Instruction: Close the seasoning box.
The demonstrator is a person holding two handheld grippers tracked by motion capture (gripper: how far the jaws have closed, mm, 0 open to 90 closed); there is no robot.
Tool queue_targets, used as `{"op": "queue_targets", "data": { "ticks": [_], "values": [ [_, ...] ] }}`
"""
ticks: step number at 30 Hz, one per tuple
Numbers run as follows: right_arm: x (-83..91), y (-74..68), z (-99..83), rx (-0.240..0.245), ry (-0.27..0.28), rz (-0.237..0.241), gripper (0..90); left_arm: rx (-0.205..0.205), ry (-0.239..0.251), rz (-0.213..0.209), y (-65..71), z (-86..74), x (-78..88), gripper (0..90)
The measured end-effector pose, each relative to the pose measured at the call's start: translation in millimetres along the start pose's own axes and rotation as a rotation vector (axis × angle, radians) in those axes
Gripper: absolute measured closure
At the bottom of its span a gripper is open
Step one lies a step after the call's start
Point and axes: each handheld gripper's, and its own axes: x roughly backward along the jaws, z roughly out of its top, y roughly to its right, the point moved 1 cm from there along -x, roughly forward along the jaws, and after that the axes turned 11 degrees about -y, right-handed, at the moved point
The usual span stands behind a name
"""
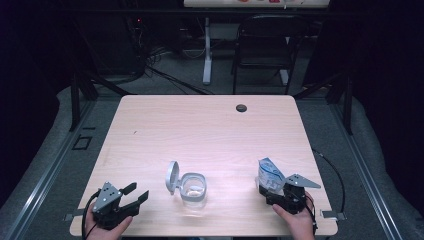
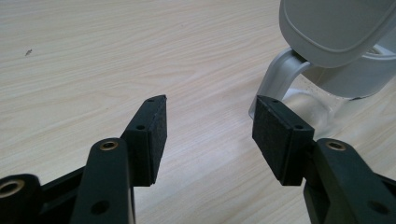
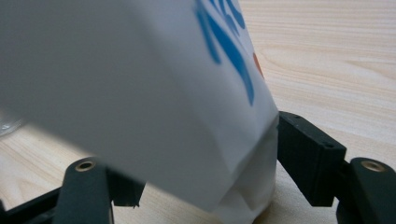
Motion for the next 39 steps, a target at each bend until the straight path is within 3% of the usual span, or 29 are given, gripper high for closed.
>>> {"op": "queue_targets", "data": {
  "ticks": [3,18,32,39],
  "values": [
    [-2.6,0.4,-0.3,-0.015,0.001,0.020,30.0,0.001,-0.001,-0.001,0.0,0.0,-0.1,45.9],
    [-6.1,0.4,0.3,-0.016,-0.021,0.018,30.7,0.000,0.002,0.002,-0.6,0.1,-0.2,45.9],
    [-4.4,3.1,1.9,0.008,-0.044,0.023,35.3,-0.003,0.002,0.003,-0.8,0.5,-0.2,45.9],
    [-4.3,3.3,2.1,0.009,-0.032,0.051,37.0,-0.004,0.001,0.002,-0.7,0.3,-0.3,46.0]
  ]
}}
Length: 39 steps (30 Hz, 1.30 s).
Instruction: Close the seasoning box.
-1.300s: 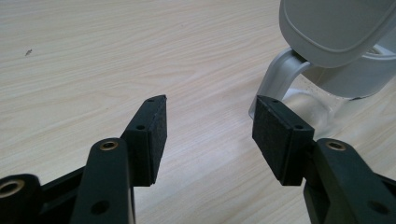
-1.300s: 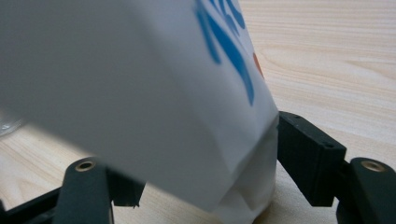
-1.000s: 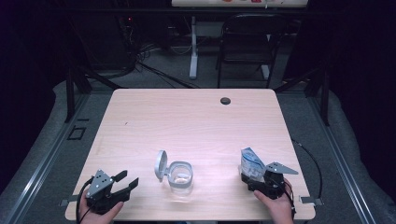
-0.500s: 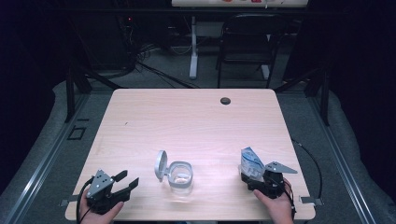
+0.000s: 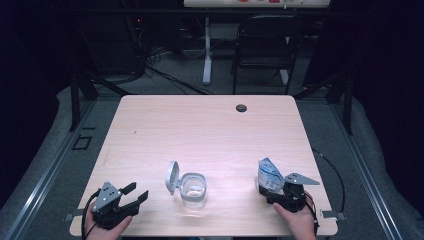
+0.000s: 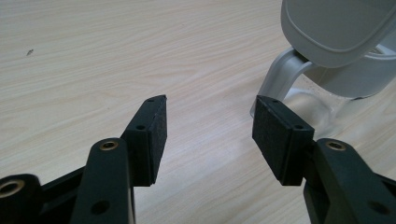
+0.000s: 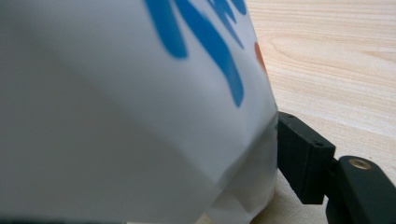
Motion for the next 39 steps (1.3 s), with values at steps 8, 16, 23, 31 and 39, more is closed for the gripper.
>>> {"op": "queue_targets", "data": {
  "ticks": [8,16,23,31,39],
  "values": [
    [1.5,-0.1,1.2,0.025,-0.022,0.011,37.8,0.001,-0.005,-0.002,0.7,-0.2,-0.3,46.0],
    [2.7,-4.3,1.6,0.054,-0.035,-0.023,37.8,0.003,-0.001,-0.005,0.4,-0.8,-0.7,46.0],
    [5.7,-4.1,3.4,0.076,-0.048,-0.019,38.5,0.003,-0.011,-0.004,-0.6,-1.6,-1.0,46.0],
    [10.1,-8.4,5.9,0.134,-0.073,-0.057,39.8,0.004,-0.008,-0.005,-0.5,-1.9,-2.5,46.0],
    [10.3,-15.0,12.1,0.157,-0.092,-0.085,41.4,0.007,-0.007,-0.008,-1.4,-2.5,-3.5,46.1]
  ]
}}
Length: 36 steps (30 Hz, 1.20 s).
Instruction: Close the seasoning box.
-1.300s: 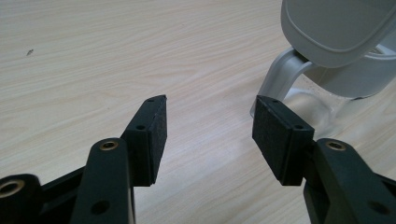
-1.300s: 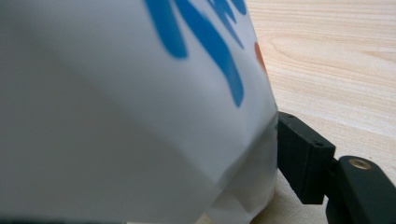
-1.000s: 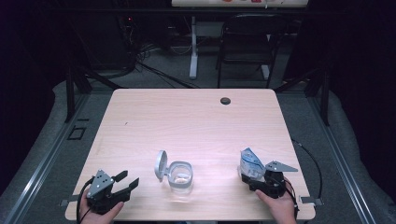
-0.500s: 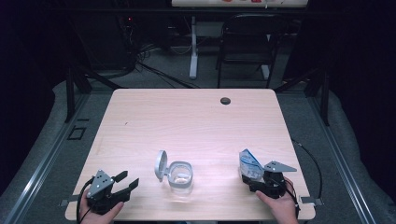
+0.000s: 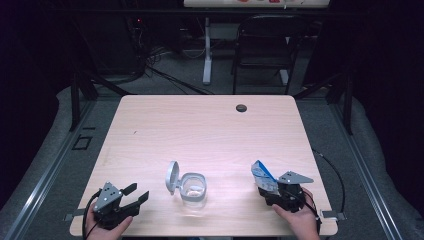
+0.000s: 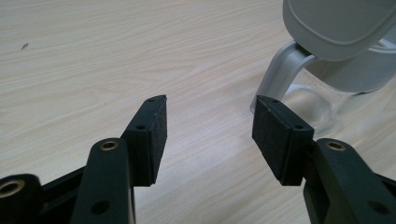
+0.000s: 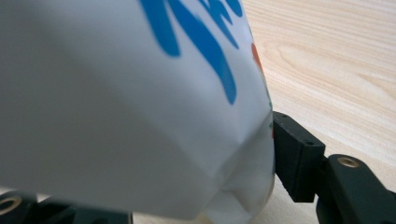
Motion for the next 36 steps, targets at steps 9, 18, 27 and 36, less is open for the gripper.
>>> {"op": "queue_targets", "data": {
  "ticks": [9,18,27,36],
  "values": [
    [6.5,-8.7,12.7,0.021,0.031,0.009,42.3,0.002,-0.013,0.003,-0.5,-0.6,0.7,46.1],
    [13.0,-12.9,29.2,0.063,0.056,-0.025,42.3,0.002,-0.015,0.005,-0.7,-0.8,0.6,46.1],
    [16.7,-21.1,44.1,0.138,0.045,-0.079,42.3,-0.003,-0.021,0.008,-1.3,-1.3,-0.9,46.2],
    [21.1,-28.3,56.7,0.220,0.037,-0.135,42.3,-0.005,-0.022,0.010,-1.3,-1.6,-1.4,46.2]
  ]
}}
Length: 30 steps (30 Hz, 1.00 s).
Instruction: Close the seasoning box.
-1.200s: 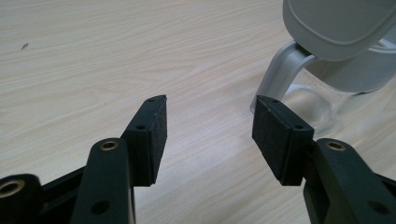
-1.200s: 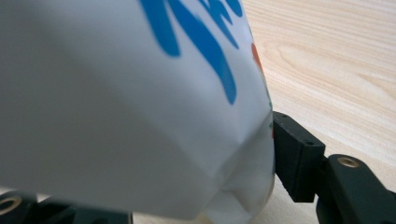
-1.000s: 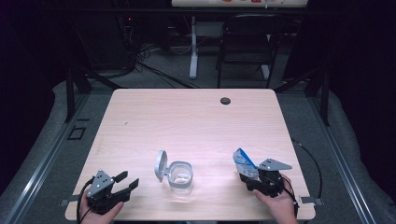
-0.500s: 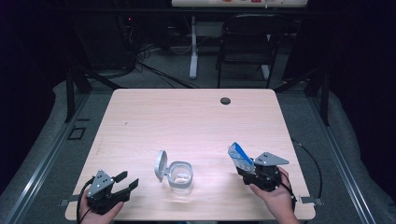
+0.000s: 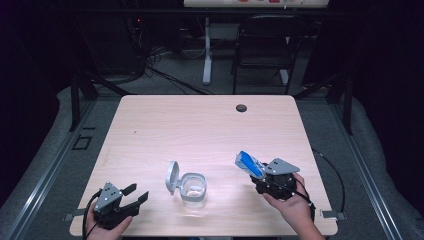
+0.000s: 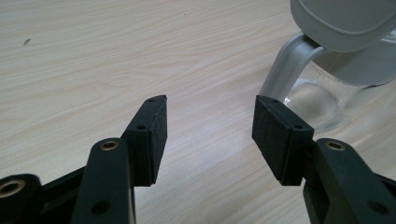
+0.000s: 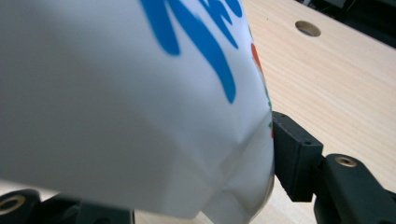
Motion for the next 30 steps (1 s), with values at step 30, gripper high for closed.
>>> {"op": "queue_targets", "data": {
  "ticks": [30],
  "values": [
    [5.9,-14.8,35.5,0.141,0.010,-0.088,42.4,-0.006,-0.001,-0.001,-1.0,-0.5,-1.1,46.2]
  ]
}}
